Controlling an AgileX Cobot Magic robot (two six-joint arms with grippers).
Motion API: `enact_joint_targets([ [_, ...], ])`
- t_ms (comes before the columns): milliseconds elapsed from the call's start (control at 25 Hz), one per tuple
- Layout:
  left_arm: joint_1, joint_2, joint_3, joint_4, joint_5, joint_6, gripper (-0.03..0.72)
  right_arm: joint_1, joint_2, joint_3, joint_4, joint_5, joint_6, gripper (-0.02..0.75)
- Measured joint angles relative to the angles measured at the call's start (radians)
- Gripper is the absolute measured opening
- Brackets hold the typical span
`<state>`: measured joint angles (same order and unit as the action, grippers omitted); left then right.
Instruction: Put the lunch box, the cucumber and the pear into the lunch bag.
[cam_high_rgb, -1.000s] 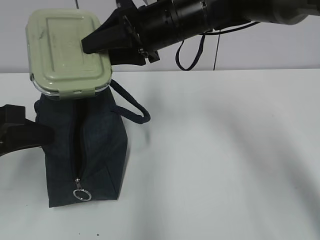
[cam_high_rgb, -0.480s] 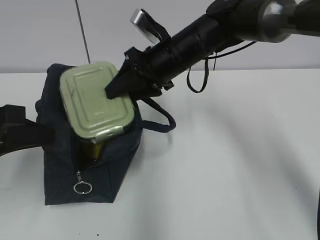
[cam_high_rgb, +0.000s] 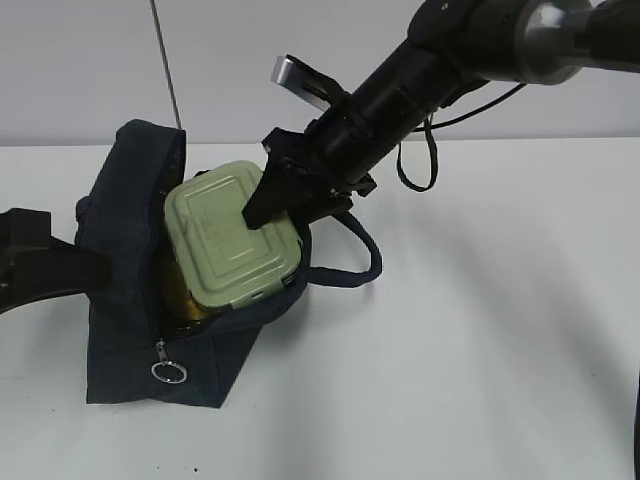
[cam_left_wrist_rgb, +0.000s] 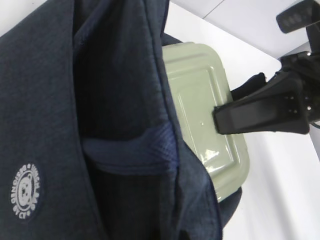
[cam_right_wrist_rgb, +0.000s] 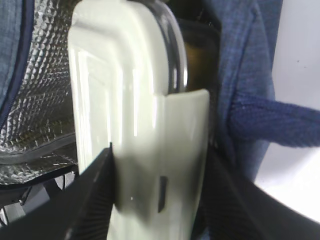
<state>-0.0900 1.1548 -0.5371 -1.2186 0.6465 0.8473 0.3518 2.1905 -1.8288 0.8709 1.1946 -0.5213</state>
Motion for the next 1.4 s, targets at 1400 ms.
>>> enact_joint_targets([
  [1400, 0.0, 0.0, 0.0, 0.006, -0.007, 0.0, -0.013, 0.103, 0.002, -0.342, -0.222, 0.027, 0.153, 0.575],
])
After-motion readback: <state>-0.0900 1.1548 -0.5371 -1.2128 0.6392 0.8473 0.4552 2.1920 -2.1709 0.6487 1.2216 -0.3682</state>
